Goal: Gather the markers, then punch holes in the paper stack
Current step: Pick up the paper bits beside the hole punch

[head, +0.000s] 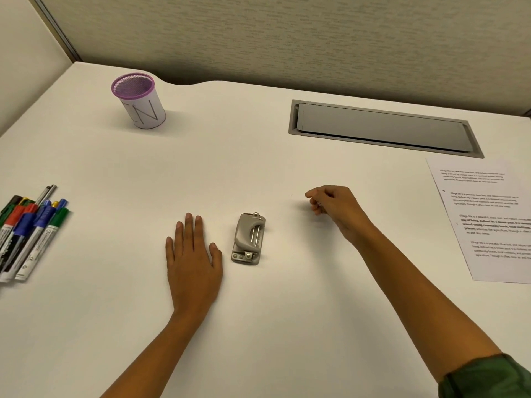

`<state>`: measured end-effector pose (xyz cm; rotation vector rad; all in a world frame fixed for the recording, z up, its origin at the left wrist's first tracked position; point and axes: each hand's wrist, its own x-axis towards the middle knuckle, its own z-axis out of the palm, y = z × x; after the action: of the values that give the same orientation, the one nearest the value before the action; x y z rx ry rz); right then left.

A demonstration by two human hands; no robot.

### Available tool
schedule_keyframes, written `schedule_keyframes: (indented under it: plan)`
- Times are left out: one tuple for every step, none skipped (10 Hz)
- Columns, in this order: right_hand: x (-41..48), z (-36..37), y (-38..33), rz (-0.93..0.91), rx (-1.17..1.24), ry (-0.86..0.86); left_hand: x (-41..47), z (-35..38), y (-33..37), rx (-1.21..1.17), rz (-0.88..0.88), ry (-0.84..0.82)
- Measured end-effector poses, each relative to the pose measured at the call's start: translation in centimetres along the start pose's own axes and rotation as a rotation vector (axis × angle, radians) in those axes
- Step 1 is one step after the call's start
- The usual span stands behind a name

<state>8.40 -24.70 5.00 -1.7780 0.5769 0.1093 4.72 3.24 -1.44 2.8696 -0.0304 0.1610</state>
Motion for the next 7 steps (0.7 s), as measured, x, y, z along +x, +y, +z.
schedule_keyframes:
  plan:
    - [1.1, 1.0, -0.6, -0.153, -0.315, 0.087, 0.0, 0.0, 0.0, 0.001, -0.002, 0.003]
    - [1.9, 1.7, -0.9, -0.294, -0.51, 0.1, 0.0, 0.0, 0.0, 0.005, -0.004, 0.001]
    - [3.0, 2.4, -1.3, -0.366, -0.653, 0.069, 0.0, 0.0, 0.0, 0.004, -0.007, -0.008]
    - [3.4, 2.9, -1.3, -0.369, -0.691, 0.047, 0.0, 0.0, 0.0, -0.001, -0.007, -0.008]
    - [3.7, 3.5, -1.4, -0.388, -0.773, 0.052, 0.0, 0.0, 0.0, -0.002, -0.006, -0.006]
    - [3.8, 3.8, -1.5, -0.376, -0.817, 0.053, 0.0, 0.0, 0.0, 0.002, -0.008, -0.008]
    - [4.0, 4.0, -1.9, -0.28, -0.868, 0.007, 0.0, 0.0, 0.0, -0.003, -0.011, -0.01]
